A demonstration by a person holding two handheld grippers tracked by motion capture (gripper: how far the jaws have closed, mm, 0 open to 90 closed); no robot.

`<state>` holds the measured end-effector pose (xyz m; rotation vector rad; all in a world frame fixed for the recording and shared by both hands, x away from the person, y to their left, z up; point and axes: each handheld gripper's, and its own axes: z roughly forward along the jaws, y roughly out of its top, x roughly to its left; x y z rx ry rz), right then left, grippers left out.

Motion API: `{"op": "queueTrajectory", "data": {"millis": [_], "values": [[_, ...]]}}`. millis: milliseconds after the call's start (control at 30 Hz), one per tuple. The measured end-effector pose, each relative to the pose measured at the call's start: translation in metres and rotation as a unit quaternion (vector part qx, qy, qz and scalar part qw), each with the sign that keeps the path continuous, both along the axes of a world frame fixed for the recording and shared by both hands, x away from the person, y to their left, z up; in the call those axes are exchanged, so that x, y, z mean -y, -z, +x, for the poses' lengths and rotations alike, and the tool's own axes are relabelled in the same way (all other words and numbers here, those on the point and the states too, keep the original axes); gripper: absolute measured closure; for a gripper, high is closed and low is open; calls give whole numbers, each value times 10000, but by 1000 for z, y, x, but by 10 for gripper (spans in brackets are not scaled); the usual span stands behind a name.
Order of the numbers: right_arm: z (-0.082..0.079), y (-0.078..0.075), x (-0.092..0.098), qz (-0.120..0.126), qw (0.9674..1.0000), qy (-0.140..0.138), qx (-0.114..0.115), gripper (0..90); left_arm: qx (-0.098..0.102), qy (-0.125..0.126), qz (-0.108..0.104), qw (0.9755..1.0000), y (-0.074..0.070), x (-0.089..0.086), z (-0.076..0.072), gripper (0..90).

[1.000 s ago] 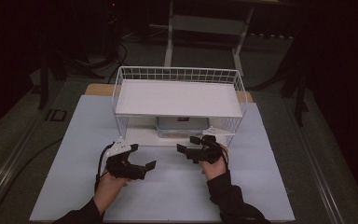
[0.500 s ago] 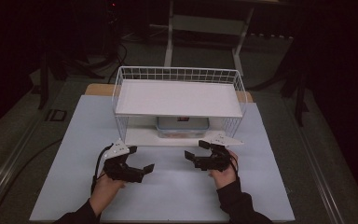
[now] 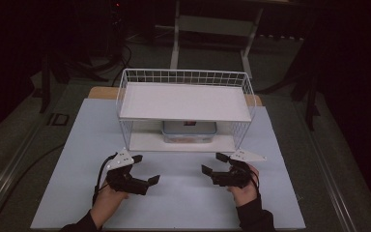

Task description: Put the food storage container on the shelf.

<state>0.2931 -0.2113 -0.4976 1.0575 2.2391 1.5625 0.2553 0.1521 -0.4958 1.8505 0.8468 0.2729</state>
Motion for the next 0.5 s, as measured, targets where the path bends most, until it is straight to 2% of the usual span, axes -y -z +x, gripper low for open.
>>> {"op": "queueTrajectory", "data": {"millis": [200, 333, 500], "values": [[-14, -3, 16, -1, 10000, 68, 45, 167, 19, 1, -69, 10000, -1, -10, -5, 10], [-23, -5, 29, 59, 9999, 151, 55, 168, -12, 11, -204, 9998, -1, -18, -8, 11], [-31, -5, 43, 50, 9994, 318, 80, 171, 35, 126, -296, 9995, -1, -27, -12, 11]]}}
